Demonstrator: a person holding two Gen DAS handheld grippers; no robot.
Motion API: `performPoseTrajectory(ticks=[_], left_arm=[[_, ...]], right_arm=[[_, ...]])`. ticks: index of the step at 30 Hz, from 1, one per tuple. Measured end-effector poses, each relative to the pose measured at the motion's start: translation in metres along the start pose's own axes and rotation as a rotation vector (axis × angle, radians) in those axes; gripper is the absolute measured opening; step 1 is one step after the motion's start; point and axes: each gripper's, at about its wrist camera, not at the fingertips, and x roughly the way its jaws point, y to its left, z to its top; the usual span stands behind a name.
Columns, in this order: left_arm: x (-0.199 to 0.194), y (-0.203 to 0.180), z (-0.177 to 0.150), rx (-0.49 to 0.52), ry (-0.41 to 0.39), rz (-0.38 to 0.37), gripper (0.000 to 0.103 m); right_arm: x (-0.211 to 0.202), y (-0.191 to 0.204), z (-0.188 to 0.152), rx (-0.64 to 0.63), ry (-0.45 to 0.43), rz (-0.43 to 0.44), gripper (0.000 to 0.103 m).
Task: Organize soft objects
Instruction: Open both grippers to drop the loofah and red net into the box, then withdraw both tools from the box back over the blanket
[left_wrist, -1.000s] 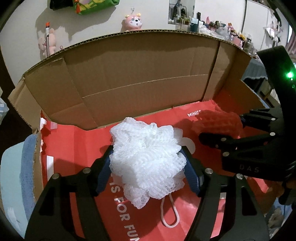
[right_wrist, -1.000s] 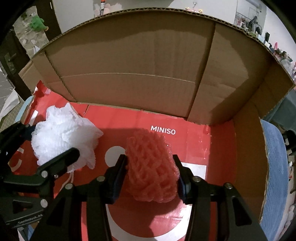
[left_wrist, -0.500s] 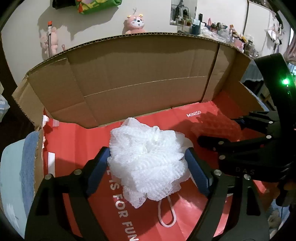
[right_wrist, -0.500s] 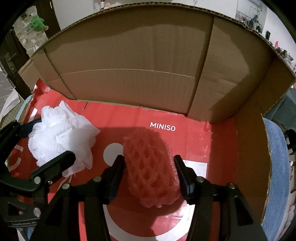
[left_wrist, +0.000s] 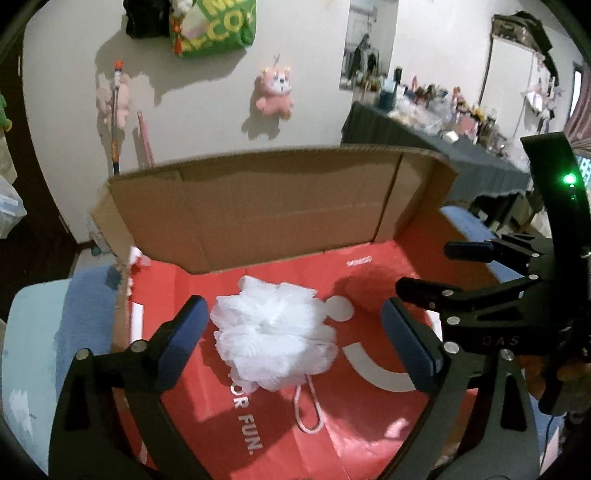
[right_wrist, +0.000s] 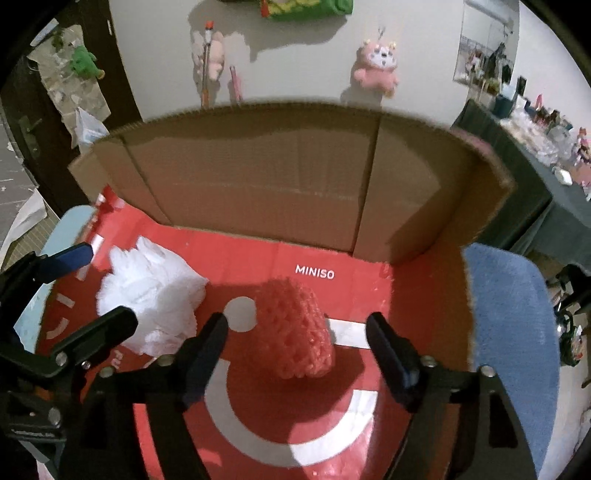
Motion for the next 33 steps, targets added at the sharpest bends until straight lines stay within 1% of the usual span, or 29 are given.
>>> performPoseTrajectory(ticks=[1,4,9,16,21,24,30,33], left_arm=[[-0.007,-0.002,0.0,-0.002,-0.014,-0.001,0.096],[-0.032,-0.007,-0.003,-0.003,-0.057,-0.004,0.096],[-0.075,-0.015,-0.012,0.0,-0.149,0.006,0.1],[-0.124,-0.027,-0.03,0.009,-0.243,0.036,0.102],[-0.164,-0.038,-0.049,0.009,-0.332,0.041,0.103],[-0.183,-0.042,-0.059,0.007,-0.371,0.041,0.103],[-0.22,-0.052,-0.09,-0.001,-0.457,0.036,0.103],[-0.235,-0.06,-0.108,0.008,-0.486,0.044,0.103]], right_arm=[[0.002,-0.007,-0.002,-0.002,-0.014,0.0,0.083],[-0.019,-0.003,-0.003,-0.004,-0.056,0.0,0.087],[-0.048,-0.002,-0.009,-0.009,-0.13,-0.004,0.098],[-0.106,0.011,-0.038,-0.057,-0.243,-0.023,0.102],[-0.149,0.019,-0.067,-0.07,-0.335,-0.015,0.103],[-0.174,0.024,-0.087,-0.079,-0.39,-0.002,0.103],[-0.21,0.034,-0.127,-0.093,-0.478,-0.012,0.103],[-0.224,0.04,-0.151,-0.103,-0.523,-0.02,0.103]])
